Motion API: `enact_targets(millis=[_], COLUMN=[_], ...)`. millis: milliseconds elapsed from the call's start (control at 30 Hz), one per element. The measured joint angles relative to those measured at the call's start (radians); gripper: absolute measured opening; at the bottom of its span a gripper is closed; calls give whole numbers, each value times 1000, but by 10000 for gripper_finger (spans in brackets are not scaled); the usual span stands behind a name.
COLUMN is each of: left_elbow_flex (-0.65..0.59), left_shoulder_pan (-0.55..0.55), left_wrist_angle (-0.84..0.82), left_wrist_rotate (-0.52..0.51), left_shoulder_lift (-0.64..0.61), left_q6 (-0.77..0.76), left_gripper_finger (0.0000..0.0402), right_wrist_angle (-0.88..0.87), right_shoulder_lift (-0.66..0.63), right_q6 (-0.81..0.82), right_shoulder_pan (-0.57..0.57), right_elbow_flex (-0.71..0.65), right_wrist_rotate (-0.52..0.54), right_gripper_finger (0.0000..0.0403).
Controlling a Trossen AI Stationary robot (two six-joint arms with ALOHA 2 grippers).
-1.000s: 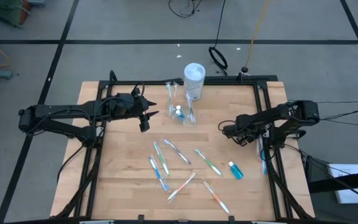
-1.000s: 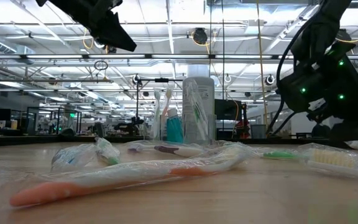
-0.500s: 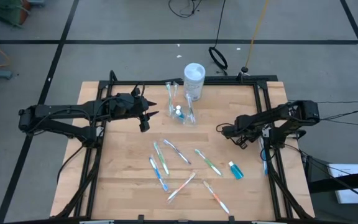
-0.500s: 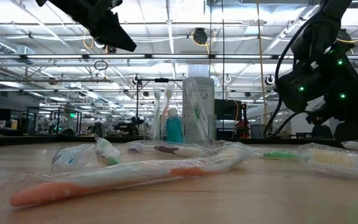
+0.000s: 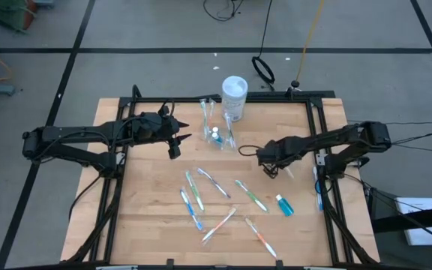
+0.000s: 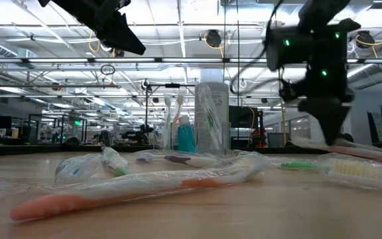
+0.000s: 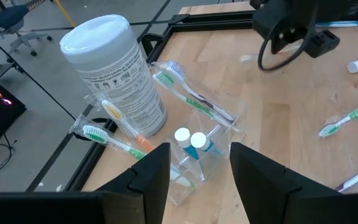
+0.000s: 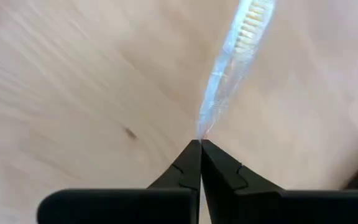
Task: Pick & Place toothbrushing station
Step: Put the orange toothbrush into the transparent organizer
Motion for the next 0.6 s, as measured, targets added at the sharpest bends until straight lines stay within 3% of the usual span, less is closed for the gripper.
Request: enact_targets(millis=[167,600], left_elbow_flex=[0,0], left_shoulder_pan=[0,0], left_wrist_angle=[0,0], left_wrist_rotate=[0,0], left_shoulder_lift=[0,0], left_q6=[0,0], left_gripper_finger=[173,173], right_wrist_angle=[156,789], right_shoulder_lift=[-57,-111], right_q6=[-78,-485], right_shoulder_pan=[5,5], right_elbow_flex=[30,30], right_wrist_rotate=[68,63], right_gripper_finger=[1,0])
